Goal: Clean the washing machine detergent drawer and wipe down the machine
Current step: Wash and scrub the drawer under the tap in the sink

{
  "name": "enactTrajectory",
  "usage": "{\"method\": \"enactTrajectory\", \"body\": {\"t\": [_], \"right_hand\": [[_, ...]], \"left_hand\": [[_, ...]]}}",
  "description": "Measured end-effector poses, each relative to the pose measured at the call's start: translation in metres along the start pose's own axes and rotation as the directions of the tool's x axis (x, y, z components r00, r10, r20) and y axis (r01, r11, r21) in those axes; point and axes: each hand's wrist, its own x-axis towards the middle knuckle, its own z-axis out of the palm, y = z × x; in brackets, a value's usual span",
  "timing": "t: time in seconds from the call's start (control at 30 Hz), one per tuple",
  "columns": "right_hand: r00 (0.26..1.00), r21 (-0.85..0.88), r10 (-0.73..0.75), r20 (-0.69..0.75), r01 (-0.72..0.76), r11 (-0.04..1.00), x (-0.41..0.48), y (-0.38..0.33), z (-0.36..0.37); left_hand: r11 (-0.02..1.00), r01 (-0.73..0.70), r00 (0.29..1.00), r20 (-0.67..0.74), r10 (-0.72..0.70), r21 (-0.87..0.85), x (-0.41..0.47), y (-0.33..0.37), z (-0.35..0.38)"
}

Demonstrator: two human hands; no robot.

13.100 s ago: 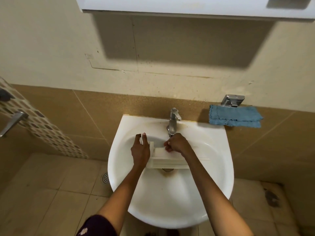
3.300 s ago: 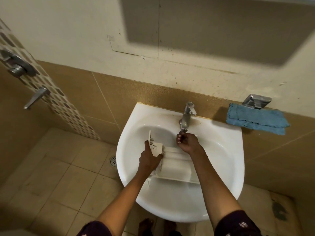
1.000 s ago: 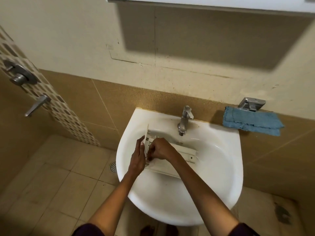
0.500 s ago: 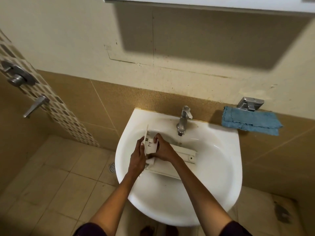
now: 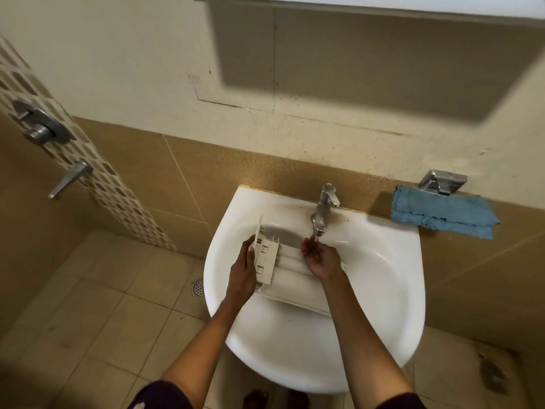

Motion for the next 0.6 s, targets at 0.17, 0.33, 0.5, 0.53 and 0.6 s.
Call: {"method": "enactTrajectory", "body": {"t": [0.17,0.33,0.5,0.53,0.6], "right_hand": [[1.000,-0.036,-0.014,-0.025,0.013,0.999,0.003,-0.008,0.014],[0.991,-0.360,0.133,0.034,-0.112,0.926,-0.007,0.004,0.016],[0.906,-0.857,0.390,0.163,-0.066,0.511,-0.052,0.014,0.058],[0.913,-0.890,0.372,0.170,-0.020,0.456,-0.056,0.015,0.068],[0.960,-0.920,0.219,0.177,0.081,0.384,-0.054,0.018,0.081]], "left_hand": [[0.999,-0.020,1.000,-0.007,0.019,-0.050,-0.003,-0.004,0.004],[0.997,-0.023,1.000,0.000,0.023,-0.074,-0.001,-0.006,0.004],[0.999,-0.031,0.999,-0.013,0.031,-0.043,0.000,-0.009,0.004],[0.998,-0.039,0.999,-0.015,0.038,-0.041,0.000,-0.010,0.004],[0.998,-0.043,0.999,-0.010,0.043,-0.042,-0.001,-0.010,0.003]]}}
